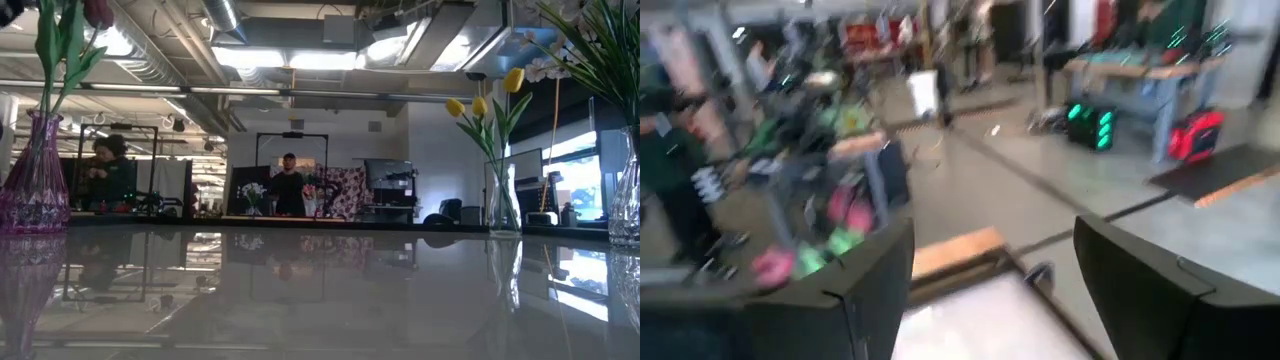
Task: Sort flowers into vase by color
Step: Return to Home Position
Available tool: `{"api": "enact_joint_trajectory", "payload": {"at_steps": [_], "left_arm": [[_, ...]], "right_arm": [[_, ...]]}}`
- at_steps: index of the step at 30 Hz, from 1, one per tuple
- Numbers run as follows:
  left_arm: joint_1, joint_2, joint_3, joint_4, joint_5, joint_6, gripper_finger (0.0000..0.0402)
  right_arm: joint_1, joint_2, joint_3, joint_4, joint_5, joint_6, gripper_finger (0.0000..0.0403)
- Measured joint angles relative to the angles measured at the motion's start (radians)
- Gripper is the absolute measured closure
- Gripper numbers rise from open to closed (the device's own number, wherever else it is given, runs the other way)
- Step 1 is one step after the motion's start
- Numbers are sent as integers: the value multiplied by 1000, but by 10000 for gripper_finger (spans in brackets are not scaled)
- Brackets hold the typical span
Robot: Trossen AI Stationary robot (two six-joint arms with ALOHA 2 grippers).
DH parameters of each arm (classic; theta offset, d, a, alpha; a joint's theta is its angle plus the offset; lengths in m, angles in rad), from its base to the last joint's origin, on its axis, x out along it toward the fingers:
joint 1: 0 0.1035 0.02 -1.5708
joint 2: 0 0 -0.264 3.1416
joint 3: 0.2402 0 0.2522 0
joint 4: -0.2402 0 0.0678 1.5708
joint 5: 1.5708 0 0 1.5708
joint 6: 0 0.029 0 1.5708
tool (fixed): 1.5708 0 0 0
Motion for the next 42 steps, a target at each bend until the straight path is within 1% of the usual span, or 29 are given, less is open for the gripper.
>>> {"api": "enact_joint_trajectory", "payload": {"at_steps": [2,4,6,10,15,17,19,21,23,25,27,32,37,40,42], "left_arm": [[0,0,0,54,112,63,277],[16,0,0,111,152,113,277],[53,0,0,131,218,175,277],[144,-4,-34,149,365,266,277],[297,-23,-143,264,578,316,277],[360,-25,-190,345,668,316,277],[416,-24,-223,375,748,319,277],[471,-25,-256,445,825,320,277],[516,-25,-280,462,881,320,277],[546,-25,-283,464,906,324,277],[565,-25,-283,465,916,342,277],[611,-25,-285,465,918,397,277],[647,-25,-322,460,973,423,277],[637,-25,-324,456,987,426,277],[618,-25,-298,433,986,444,277]], "right_arm": [[1,-11,-1,58,24,-40,133],[6,-28,-1,118,24,-89,144],[29,-49,0,143,21,-114,164],[76,-87,0,123,13,-138,217],[175,-129,0,122,15,-185,285],[213,-138,0,121,14,-206,309],[247,-144,0,123,16,-217,332],[278,-152,0,129,37,-227,353],[306,-161,0,132,68,-232,371],[327,-169,0,130,102,-229,388],[342,-178,0,126,113,-226,398],[350,-207,0,126,116,-178,390],[350,-224,0,126,118,-174,396],[350,-230,0,124,130,-173,400],[350,-232,0,121,144,-168,398]]}}
